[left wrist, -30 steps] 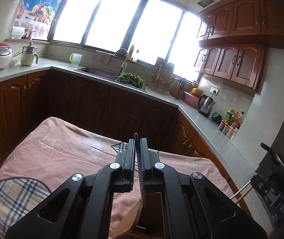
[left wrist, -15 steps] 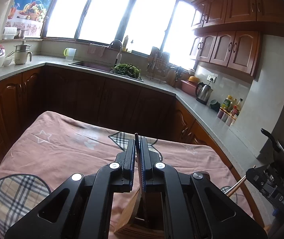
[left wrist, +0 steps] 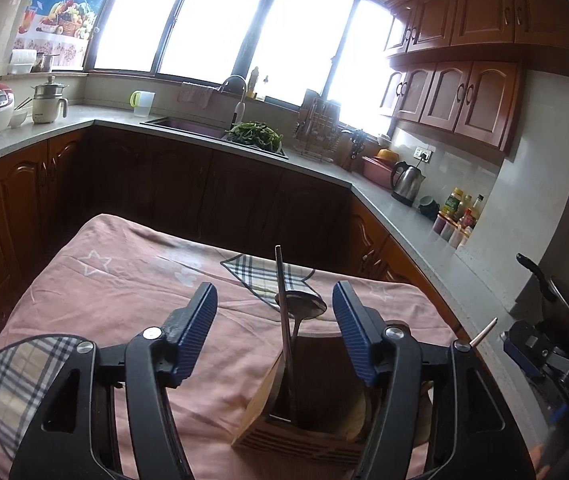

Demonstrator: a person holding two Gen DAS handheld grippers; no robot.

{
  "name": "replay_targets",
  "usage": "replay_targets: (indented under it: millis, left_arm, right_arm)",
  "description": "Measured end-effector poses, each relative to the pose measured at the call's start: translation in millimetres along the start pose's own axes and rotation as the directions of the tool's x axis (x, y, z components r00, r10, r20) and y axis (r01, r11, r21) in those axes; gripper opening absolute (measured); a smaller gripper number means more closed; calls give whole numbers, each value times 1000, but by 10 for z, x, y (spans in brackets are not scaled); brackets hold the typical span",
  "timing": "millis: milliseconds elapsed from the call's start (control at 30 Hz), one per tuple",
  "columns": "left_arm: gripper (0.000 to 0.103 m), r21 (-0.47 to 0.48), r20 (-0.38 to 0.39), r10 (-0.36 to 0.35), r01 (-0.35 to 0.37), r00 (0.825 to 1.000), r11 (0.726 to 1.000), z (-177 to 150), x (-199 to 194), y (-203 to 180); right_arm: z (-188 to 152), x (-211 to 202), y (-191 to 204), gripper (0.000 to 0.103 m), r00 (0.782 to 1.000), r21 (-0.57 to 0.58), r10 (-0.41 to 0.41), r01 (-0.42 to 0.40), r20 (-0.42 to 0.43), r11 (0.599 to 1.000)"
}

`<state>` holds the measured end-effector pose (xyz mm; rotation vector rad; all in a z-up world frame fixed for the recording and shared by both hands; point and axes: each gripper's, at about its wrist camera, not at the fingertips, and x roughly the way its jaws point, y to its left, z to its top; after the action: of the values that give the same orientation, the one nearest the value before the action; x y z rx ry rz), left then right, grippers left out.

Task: Organize utensils
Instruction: 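Open both tools to drop the utensils into the wooden holder, then move both open tools back to the remaining utensils on the cloth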

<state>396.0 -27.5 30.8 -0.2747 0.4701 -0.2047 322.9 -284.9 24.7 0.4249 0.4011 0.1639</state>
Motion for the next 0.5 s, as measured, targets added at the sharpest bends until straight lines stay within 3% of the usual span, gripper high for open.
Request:
replay_targets:
  millis: [67,100,133,200,500]
  left_arm:
    - [93,-2,-11,12,-12,1000,1000,-40,-106,30]
    - [95,-10,-14,14,-14,1000,1000,-70,-174,61]
    - [96,-18,-16,11,-12,1000,1000,-105,-244,96]
    - [98,-21,-30,15,-16,999,1000,-196,-378,154]
    - [98,-22,-133,70,-74,989,997,-728,-883,356]
  right_arm:
    - [-23,-99,-17,64,1000,7,10,-10,3,1000]
    - [-46,-151,-23,74,1000,9,12,-12,4,1000]
    - [-71,-211,-31,82,1000,8,13,-13,5,1000]
    - [-144,-339,-45,89,1000,5,13,-13,6,1000]
    - [-563,-853,-65,90,998,-9,-1,0,-60,1000]
